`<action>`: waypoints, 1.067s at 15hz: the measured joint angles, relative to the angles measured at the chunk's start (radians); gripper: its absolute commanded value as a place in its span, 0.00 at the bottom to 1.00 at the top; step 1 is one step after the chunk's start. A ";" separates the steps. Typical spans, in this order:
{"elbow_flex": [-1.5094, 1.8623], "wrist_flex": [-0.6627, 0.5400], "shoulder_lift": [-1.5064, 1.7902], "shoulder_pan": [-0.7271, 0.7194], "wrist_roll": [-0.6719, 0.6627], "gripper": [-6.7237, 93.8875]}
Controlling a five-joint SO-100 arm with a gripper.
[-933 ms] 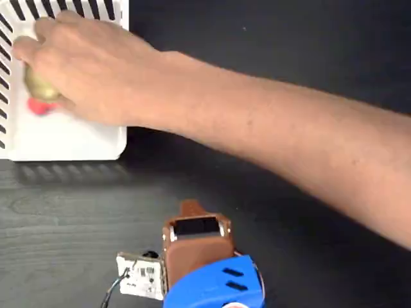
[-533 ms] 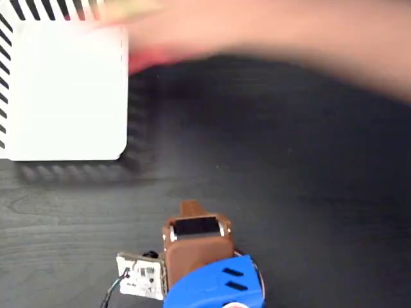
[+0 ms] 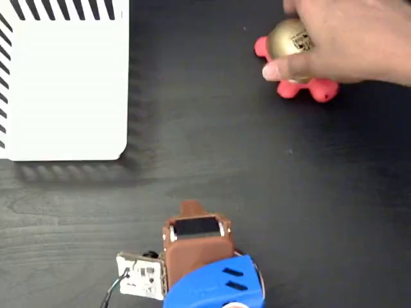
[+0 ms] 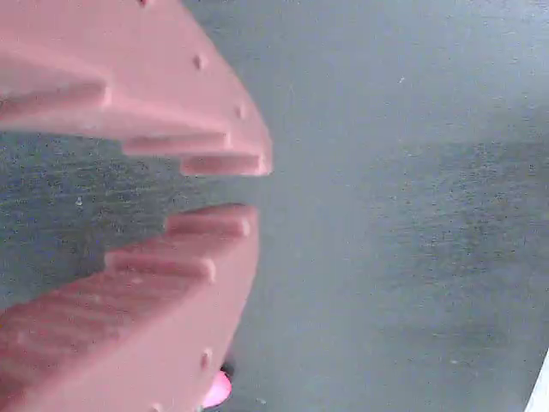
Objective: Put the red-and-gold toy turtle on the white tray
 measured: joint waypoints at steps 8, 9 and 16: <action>0.000 0.000 0.000 0.000 0.000 0.07; 0.000 0.000 0.000 0.000 0.000 0.07; 0.000 0.000 0.000 0.000 0.000 0.07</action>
